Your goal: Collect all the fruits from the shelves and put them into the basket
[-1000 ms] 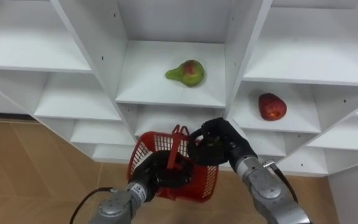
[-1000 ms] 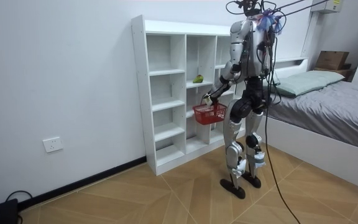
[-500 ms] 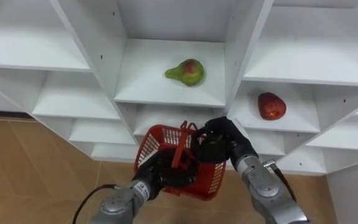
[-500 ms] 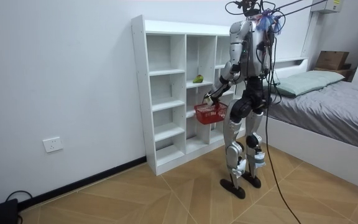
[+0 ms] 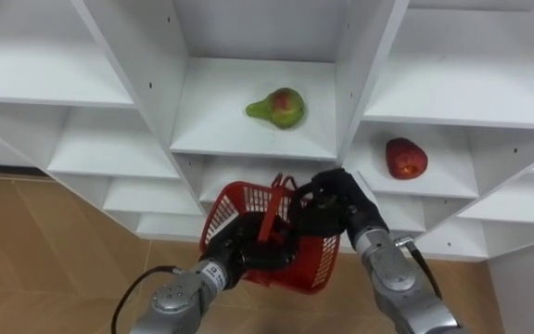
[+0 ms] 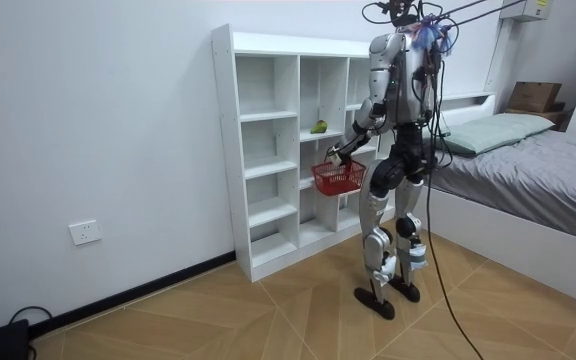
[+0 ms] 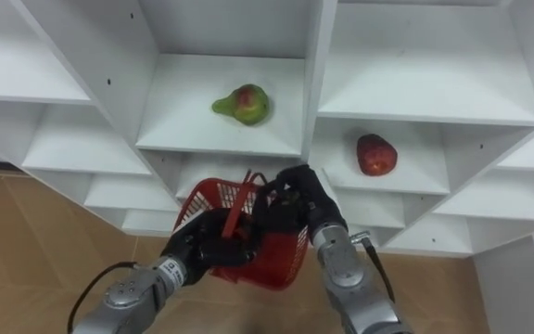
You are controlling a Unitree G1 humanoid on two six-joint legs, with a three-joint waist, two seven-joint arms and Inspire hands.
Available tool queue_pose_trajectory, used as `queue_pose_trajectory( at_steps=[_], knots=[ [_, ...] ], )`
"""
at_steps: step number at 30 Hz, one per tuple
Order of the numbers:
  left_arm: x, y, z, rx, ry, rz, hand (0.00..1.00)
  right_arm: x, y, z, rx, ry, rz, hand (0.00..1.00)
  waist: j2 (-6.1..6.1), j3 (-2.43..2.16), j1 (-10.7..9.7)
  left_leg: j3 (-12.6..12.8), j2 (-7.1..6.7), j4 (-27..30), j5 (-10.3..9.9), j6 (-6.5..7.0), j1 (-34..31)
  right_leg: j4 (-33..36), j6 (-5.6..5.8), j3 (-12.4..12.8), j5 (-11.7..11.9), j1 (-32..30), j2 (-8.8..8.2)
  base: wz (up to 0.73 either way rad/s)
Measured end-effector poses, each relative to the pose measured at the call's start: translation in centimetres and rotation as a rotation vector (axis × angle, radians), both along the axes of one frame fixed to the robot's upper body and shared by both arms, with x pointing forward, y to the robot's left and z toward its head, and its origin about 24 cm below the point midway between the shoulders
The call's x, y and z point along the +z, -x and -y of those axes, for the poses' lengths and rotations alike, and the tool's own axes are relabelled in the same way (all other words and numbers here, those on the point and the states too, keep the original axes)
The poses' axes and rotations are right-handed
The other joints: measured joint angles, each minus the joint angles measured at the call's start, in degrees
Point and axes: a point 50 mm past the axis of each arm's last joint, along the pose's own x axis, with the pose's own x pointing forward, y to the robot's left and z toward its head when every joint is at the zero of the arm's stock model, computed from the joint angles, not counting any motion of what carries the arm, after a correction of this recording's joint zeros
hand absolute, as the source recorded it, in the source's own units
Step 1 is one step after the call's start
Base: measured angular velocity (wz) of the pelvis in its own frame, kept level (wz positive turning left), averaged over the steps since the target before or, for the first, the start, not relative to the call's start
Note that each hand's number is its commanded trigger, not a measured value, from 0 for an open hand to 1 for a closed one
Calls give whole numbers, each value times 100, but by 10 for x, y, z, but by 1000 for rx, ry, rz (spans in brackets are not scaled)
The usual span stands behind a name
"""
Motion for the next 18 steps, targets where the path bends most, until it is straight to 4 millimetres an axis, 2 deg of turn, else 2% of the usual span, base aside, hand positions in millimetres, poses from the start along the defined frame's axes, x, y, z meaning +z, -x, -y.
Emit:
queue_pose_trajectory(
  at_steps=[18],
  knots=[
    [-2, 3, 2, -17, -5, -11, 100, -2, 1, 0, -1, -5, -12, 0, 17, -5, 6, 5, 1, 2, 0, 0, 2, 0, 0, -3, 0, 0, 0, 0]
  ],
)
